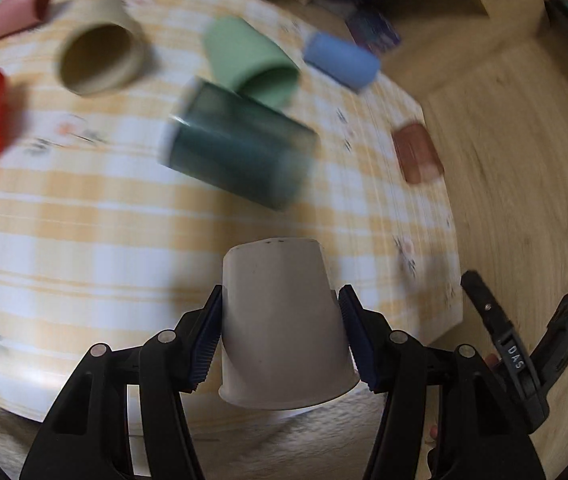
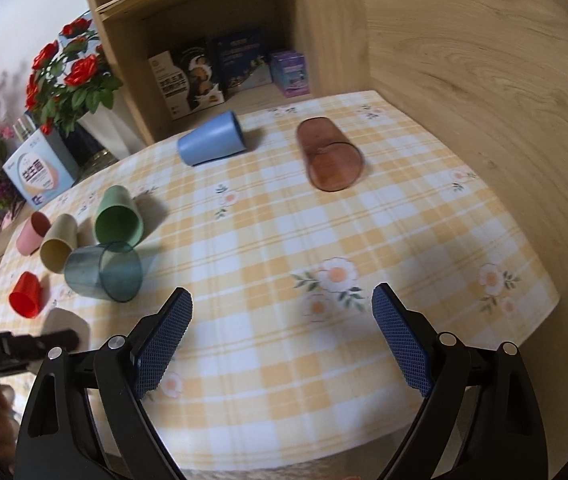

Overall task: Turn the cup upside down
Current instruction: 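Carry the white cup with the left tool and set it on the table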

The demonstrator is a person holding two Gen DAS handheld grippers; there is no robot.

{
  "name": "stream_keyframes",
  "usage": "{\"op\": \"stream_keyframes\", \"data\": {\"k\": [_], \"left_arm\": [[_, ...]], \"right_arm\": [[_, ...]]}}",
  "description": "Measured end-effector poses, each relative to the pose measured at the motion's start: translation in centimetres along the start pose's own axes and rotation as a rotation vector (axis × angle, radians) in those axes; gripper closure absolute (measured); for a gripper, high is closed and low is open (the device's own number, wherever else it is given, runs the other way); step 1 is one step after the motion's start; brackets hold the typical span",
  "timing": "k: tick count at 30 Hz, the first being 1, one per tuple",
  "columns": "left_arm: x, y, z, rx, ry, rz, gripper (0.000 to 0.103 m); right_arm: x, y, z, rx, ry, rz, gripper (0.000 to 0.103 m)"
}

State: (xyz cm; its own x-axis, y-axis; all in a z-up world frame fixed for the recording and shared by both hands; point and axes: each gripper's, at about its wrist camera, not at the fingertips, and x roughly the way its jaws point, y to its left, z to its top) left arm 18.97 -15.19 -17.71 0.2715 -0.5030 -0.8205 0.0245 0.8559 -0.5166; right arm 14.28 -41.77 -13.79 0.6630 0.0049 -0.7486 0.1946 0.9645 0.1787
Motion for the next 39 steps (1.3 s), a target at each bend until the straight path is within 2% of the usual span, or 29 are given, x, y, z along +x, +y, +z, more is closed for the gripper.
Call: {"op": "stream_keyframes", "data": {"k": [5,12,21,26,30,34,39], "left_arm": [[3.2,-3.1,0.8,0.05,0.034,0.011,0.048],[7.1,-6.8,1.7,0.098,0.061,-0.018,0.048],[9.5,-7.5,1.5,0.122,0.069,-0.008,0.047],[9.6,-7.4,1.0,0.149,0.069,0.004,0.046],[8.9,-7.5,0.7,0.187,0.045,0.015,0.03],[7.5,-7.6,0.5,0.208,0.021,0.011,0.025],[4.8,-7.5,-0.2,0.278,-0.034,0.061,0.021]], "right_arm": [[-0.1,-2.6,0.3,0.04,-0.009,-0.028,0.015],[0.1,-5.3,0.5,0.073,-0.004,-0.07,0.015],[0.4,-6.7,0.2,0.098,0.009,-0.093,0.015],[0.3,-6.6,-0.1,0.106,0.018,-0.085,0.015],[-0.1,-6.6,-0.2,0.112,0.019,-0.084,0.015],[-1.1,-6.4,-0.1,0.111,0.01,-0.093,0.015],[-2.2,-5.9,0.0,0.109,-0.001,-0.096,0.015]]}}
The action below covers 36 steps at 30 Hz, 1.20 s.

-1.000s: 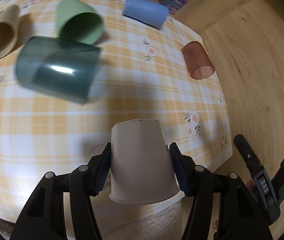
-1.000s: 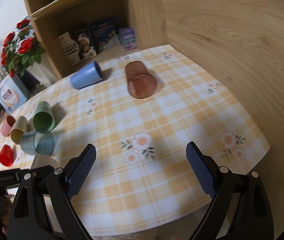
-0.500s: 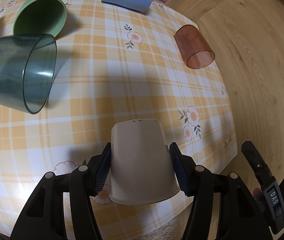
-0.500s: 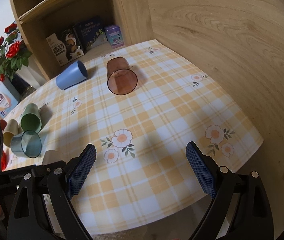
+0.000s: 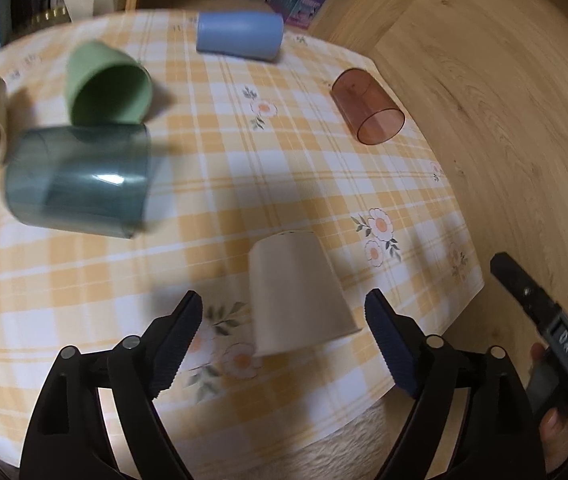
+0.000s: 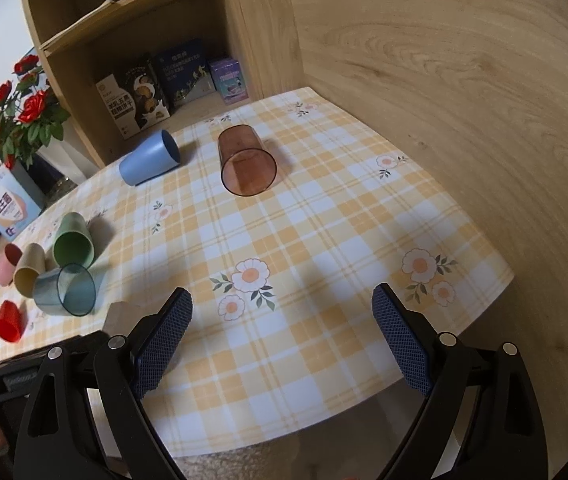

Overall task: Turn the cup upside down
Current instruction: 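Carry the white cup with the left tool and set it on the table, then move the right tool toward the white cup on the table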

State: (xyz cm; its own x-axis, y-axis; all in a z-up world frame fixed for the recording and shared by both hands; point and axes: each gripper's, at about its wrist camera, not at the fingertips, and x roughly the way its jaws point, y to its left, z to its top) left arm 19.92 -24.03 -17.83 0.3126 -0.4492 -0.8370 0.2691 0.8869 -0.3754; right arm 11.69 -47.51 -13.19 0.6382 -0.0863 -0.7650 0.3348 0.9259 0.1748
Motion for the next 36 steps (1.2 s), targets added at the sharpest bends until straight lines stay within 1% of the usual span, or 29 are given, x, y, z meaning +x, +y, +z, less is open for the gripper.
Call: {"op": "stream_keyframes", "data": {"k": [8,14,20,23,27,29,32,35,36], "left_arm": [[-5.1,2.3,-0.8,0.049,-0.098,0.095,0.013],[-9.6,5.8,-1.7,0.048,-0.192,0.187,0.008],[-13.2,9.5,-2.8,0.019,-0.269,0.247,0.006],[-14.8,11.4,-3.6,0.007,-0.31,0.291,0.006],[-16.2,13.5,-4.2,-0.034,-0.337,0.333,0.006],[-17.1,14.3,-4.6,-0.051,-0.359,0.351,0.006],[-18.5,15.3,-5.3,-0.064,-0.413,0.406,0.006],[-19.3,16.1,-5.8,-0.074,-0.445,0.451,0.006],[-19.5,16.3,-6.0,-0.085,-0.445,0.453,0.006]], "right_arm": [[-0.9,2.5,-0.5,-0.032,0.014,0.026,0.015],[-1.2,5.1,-0.9,-0.066,0.025,0.057,0.015],[-0.8,7.7,-1.5,-0.115,0.057,0.075,0.015],[-0.1,8.9,-1.6,-0.141,0.077,0.081,0.015],[0.6,11.0,-1.8,-0.194,0.108,0.118,0.015],[0.9,11.7,-2.0,-0.213,0.124,0.142,0.015],[1.4,12.7,-2.3,-0.244,0.152,0.155,0.015],[1.9,13.4,-2.4,-0.272,0.177,0.163,0.015],[2.1,13.4,-2.4,-0.278,0.183,0.165,0.015]]}}
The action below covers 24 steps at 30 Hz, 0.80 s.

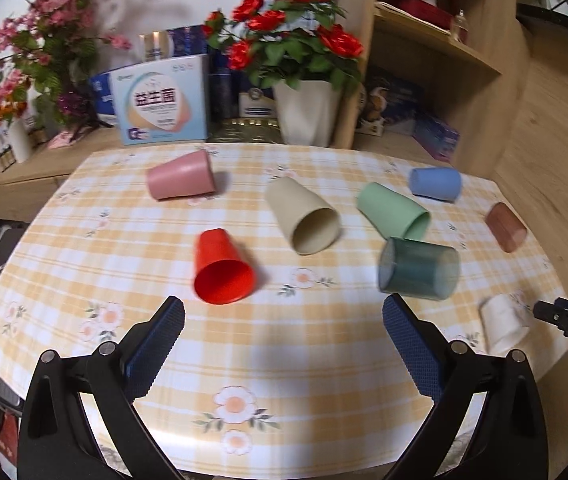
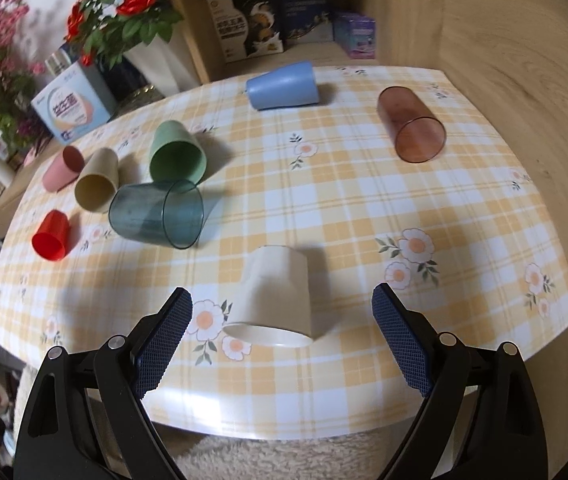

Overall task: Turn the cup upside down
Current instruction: 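Move the right tool toward the white cup on the table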

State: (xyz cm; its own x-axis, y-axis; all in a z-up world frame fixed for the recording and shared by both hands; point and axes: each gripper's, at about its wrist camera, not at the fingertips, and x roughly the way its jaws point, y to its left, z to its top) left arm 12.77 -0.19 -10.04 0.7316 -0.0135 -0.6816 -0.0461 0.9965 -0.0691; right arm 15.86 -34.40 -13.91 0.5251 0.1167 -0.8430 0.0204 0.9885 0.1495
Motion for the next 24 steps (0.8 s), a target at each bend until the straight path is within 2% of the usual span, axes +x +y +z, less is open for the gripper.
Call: {"op": "stream_keyframes", "data": {"k": [5,14,24], "left_arm": [[-0.6,1.3,-0.6,-0.036,0.0,0.001,0.006],[-2.2,3.5,-1.3,-0.043,-0.072,0.093,0.006],[-2.2,3.9,-1.6,-0.061,-0.076,0.103,0.006]], "right_arm": [[0.5,0.4,0.3,-0.019,0.034,0.038,0.015],[0.0,1.1,0.8,-0.049,0.007,0.046,0.015],[0.8,1.2,1.3,-0.089,0.015,0.054,0.015]]}}
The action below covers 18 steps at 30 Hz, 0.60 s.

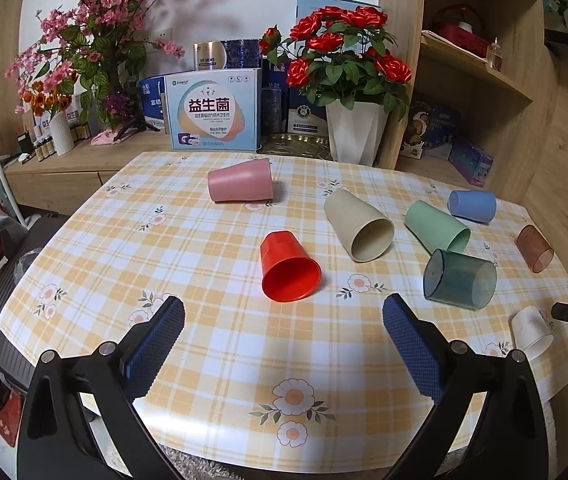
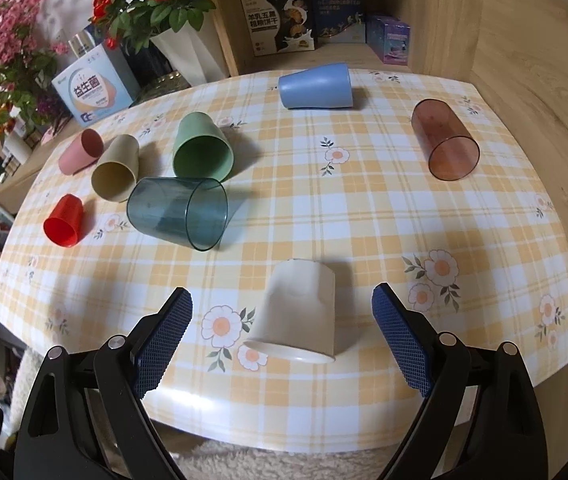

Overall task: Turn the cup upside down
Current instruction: 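Move the right tool toward the white cup on the table, then close the right tool around the white cup's body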

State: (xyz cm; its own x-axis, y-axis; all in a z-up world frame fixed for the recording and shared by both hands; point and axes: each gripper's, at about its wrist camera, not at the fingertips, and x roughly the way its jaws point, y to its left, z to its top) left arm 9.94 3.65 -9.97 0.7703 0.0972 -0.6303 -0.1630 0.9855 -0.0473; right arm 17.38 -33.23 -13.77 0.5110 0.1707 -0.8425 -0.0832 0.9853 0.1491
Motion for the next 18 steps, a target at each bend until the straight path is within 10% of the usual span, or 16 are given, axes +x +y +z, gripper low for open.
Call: {"op": "stream_keyframes", "data": {"k": [18], "left_arm": [[0.6,-0.4,-0.6,-0.004,0.027,-0.028,0.006]], "right_arm": [[7.4,-1.9,4.9,0.062,0.347,0.092,0.028]]}}
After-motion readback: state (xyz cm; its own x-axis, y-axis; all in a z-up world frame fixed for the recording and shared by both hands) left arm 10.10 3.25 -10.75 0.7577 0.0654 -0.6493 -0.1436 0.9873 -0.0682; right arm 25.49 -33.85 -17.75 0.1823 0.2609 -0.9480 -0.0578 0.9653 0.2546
